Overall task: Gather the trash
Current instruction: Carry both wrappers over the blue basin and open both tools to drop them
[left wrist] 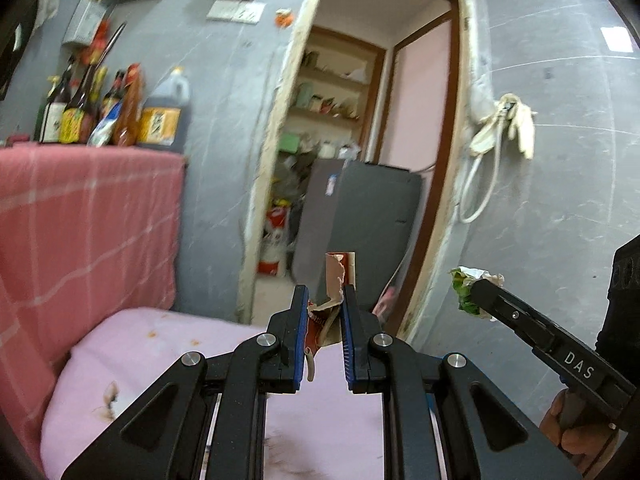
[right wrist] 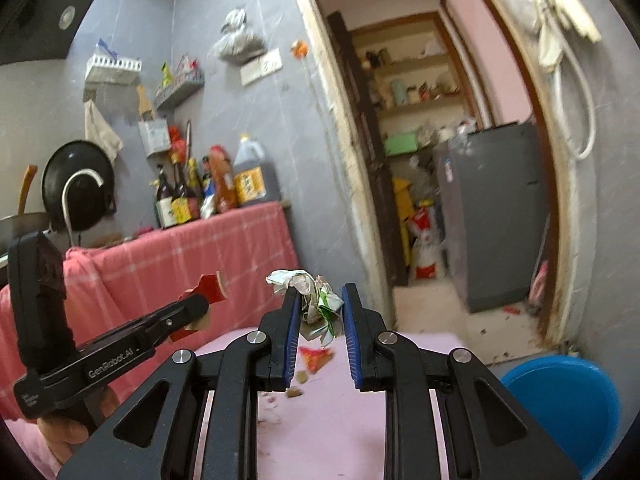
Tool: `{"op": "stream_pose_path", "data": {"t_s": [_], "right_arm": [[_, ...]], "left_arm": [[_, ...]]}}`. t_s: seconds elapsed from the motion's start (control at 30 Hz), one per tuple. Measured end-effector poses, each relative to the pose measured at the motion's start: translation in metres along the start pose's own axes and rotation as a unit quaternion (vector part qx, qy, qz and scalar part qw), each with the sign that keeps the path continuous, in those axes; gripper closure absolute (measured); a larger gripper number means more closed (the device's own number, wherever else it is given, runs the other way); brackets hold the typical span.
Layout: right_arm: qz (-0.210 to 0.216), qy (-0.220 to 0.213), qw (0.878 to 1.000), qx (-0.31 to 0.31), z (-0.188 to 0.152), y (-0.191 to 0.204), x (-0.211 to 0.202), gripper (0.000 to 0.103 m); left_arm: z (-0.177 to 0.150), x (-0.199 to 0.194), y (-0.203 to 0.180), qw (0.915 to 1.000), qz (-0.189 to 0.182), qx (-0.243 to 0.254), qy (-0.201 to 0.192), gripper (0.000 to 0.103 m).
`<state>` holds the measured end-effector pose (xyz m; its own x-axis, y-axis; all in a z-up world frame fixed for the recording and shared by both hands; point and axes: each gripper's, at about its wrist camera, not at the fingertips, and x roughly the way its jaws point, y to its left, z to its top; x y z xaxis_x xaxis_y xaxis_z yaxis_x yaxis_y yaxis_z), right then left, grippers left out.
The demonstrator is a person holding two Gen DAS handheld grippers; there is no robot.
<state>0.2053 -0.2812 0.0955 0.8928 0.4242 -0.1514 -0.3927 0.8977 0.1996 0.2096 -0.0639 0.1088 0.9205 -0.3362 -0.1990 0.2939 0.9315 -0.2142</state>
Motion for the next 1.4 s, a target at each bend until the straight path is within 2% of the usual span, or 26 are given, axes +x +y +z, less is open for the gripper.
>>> {"op": "stream_pose_path", "data": {"t_s": [0.3, 0.73, 0.9, 1.07, 1.4], "right_arm": [[-0.063, -0.033, 0.997, 0.001, 0.009, -0.045, -0.045, 0.084], [-0.158, -0.06, 0.984, 0.049, -0.009, -0.12, -0.091, 0.084], [-0.185, -0.05, 0.98, 0.057, -0.024, -0.14, -0.092, 0.084], [-0.204, -0.034, 0.976, 0.075, -0.04, -0.161, -0.091, 0.084], [-0.225, 0.022, 0.969, 0.101, -0.073, -0.196, -0.072, 0.082]], "left_arm": [[0.002, 0.015, -0.062, 0.9988, -0.045, 0.015, -0.014, 0.09], [-0.018, 0.06, -0.133, 0.9942, -0.097, 0.04, 0.026, 0.09], [-0.034, 0.083, -0.153, 0.9921, -0.107, 0.038, 0.052, 0.09], [-0.051, 0.113, -0.166, 0.9881, -0.117, 0.029, 0.096, 0.09], [-0.081, 0.166, -0.178, 0.9765, -0.121, 0.031, 0.176, 0.09]]}}
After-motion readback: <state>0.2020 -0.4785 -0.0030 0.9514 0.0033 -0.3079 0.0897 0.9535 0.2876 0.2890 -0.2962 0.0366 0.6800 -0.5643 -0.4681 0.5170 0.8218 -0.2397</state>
